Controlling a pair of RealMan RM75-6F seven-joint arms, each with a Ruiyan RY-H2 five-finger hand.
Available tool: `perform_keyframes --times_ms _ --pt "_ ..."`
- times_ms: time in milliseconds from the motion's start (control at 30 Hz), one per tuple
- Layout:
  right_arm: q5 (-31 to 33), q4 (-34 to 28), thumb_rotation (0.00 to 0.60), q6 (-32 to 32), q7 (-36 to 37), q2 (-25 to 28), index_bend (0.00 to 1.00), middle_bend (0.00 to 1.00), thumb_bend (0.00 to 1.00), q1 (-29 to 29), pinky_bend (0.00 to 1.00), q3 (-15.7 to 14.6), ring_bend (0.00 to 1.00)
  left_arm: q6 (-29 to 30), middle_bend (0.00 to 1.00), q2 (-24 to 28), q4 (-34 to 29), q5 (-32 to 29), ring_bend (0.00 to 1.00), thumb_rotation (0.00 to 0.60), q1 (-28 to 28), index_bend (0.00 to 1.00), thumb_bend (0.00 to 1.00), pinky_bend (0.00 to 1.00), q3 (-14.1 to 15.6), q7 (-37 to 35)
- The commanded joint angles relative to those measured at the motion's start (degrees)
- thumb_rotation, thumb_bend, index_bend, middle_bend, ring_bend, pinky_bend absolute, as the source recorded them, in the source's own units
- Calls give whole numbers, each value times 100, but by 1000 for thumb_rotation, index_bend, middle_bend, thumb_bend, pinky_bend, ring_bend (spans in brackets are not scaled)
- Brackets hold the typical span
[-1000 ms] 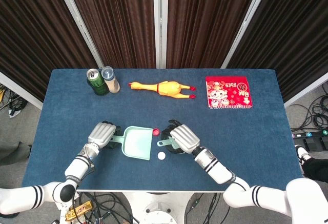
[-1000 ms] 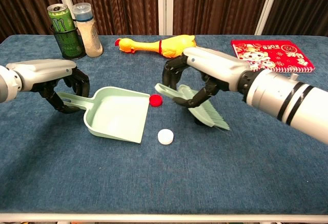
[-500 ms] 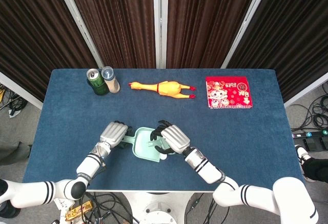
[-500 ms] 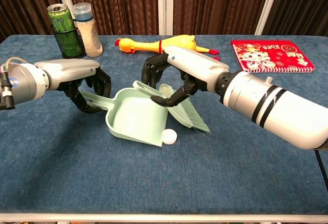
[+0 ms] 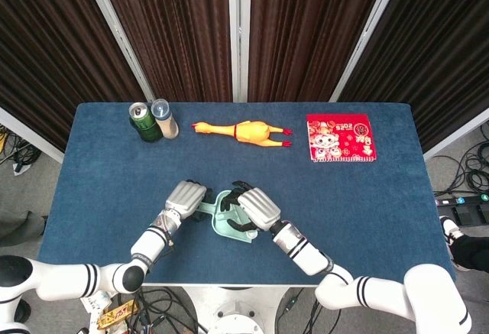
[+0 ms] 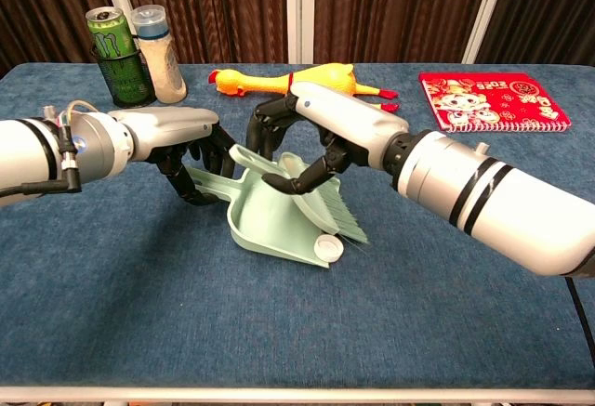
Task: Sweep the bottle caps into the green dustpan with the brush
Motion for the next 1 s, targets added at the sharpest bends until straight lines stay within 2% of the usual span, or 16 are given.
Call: perform_keyframes --times_ms 33,300,467,800,1000 --pt "-28 40 600 14 57 -68 803 708 595 43 159 20 339 6 498 -37 -2 -107 329 600 -85 540 366 269 -2 55" --pt "-81 66 600 124 336 -267 803 707 613 152 159 137 339 38 499 -126 -18 -340 329 600 -284 540 367 270 -24 126" --pt "-204 -137 600 349 254 -29 803 707 615 63 158 84 339 55 499 -104 4 -390 329 600 -313 540 367 270 38 104" --pt "-134 -1425 600 667 -92 1105 804 708 614 -585 148 -405 340 47 499 -4 -88 -311 329 600 -366 540 368 270 130 23" --pt "-11 -1564 600 722 -241 1107 804 708 614 -858 133 -614 345 144 499 -96 -25 -400 328 600 -433 541 368 270 170 114"
